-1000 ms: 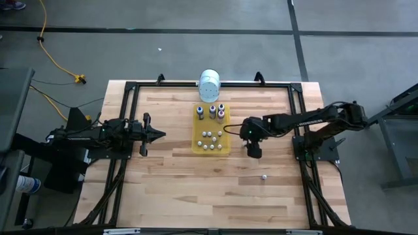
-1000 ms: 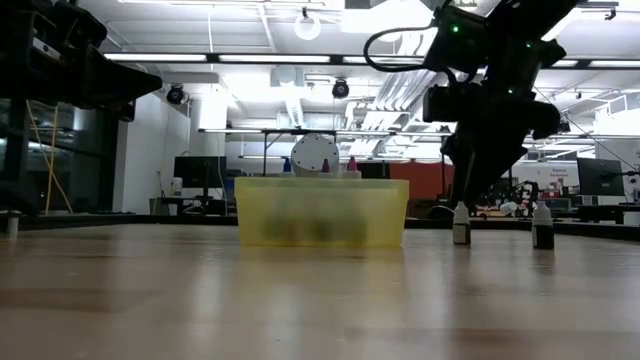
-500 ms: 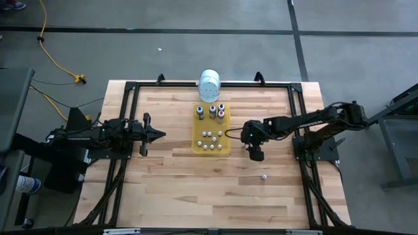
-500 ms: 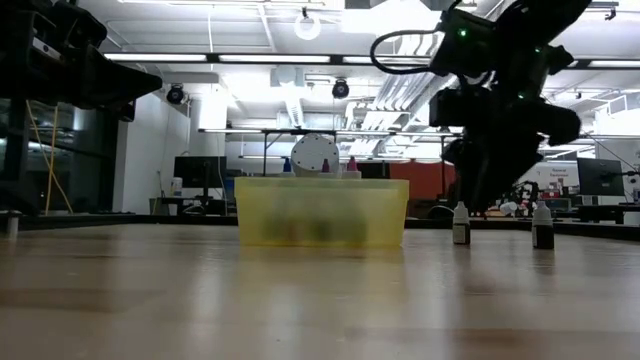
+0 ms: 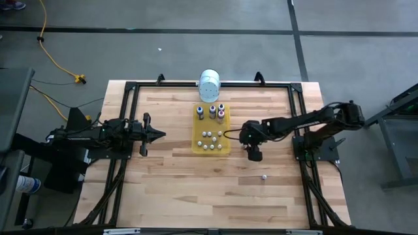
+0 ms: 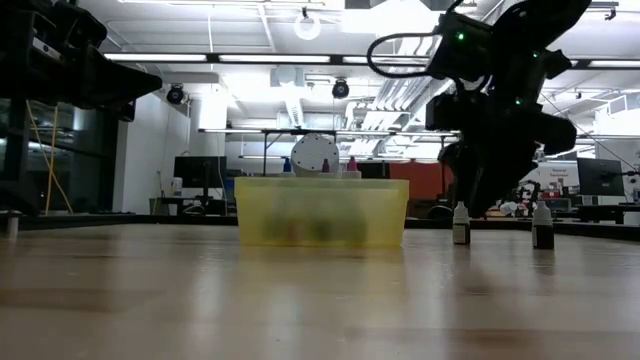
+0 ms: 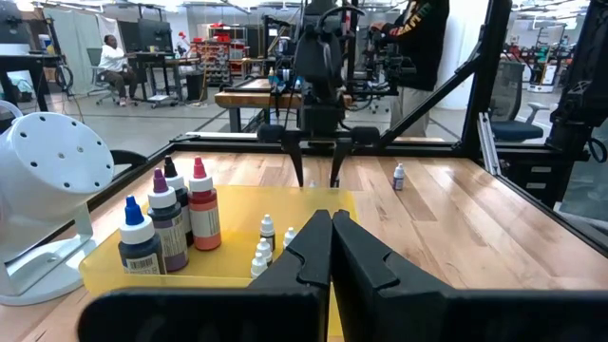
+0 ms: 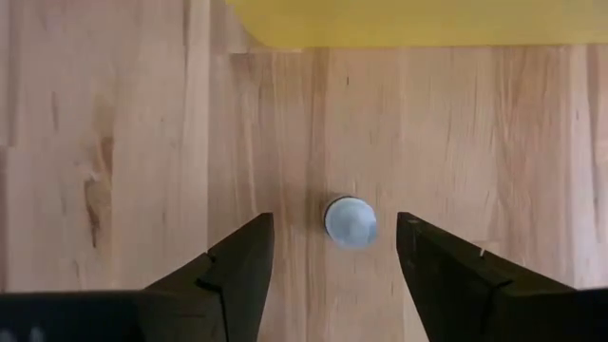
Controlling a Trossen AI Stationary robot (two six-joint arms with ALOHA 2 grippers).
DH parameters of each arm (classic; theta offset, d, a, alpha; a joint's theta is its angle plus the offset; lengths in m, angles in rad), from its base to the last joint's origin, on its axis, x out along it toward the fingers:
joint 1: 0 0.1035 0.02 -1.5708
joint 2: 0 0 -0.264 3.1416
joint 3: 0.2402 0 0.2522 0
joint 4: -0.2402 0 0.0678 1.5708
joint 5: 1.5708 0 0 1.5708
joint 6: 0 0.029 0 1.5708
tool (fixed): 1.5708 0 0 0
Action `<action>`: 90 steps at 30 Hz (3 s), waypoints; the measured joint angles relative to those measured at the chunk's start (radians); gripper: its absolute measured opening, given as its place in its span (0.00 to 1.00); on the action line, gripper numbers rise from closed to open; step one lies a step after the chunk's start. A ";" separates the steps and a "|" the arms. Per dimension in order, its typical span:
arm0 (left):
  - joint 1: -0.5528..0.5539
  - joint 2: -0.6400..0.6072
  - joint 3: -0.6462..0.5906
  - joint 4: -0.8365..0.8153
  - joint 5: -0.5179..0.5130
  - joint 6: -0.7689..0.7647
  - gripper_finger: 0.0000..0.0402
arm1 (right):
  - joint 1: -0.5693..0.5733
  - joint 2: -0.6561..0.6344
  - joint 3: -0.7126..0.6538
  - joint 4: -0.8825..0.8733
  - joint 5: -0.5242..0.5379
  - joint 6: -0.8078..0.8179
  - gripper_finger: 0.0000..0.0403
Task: Pick & Place food coloring
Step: Put the small green food coloring bottle in the yellow transparent bin
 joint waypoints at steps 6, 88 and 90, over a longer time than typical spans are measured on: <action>0.000 0.000 0.000 0.000 0.000 0.000 0.00 | 0.000 0.037 0.000 0.050 0.000 0.009 0.51; 0.000 0.000 0.000 0.000 0.000 0.000 0.00 | 0.005 0.321 0.493 -0.158 0.036 0.030 0.17; 0.000 0.000 0.000 0.000 0.000 0.000 0.00 | 0.000 0.335 0.493 -0.148 0.038 0.034 0.17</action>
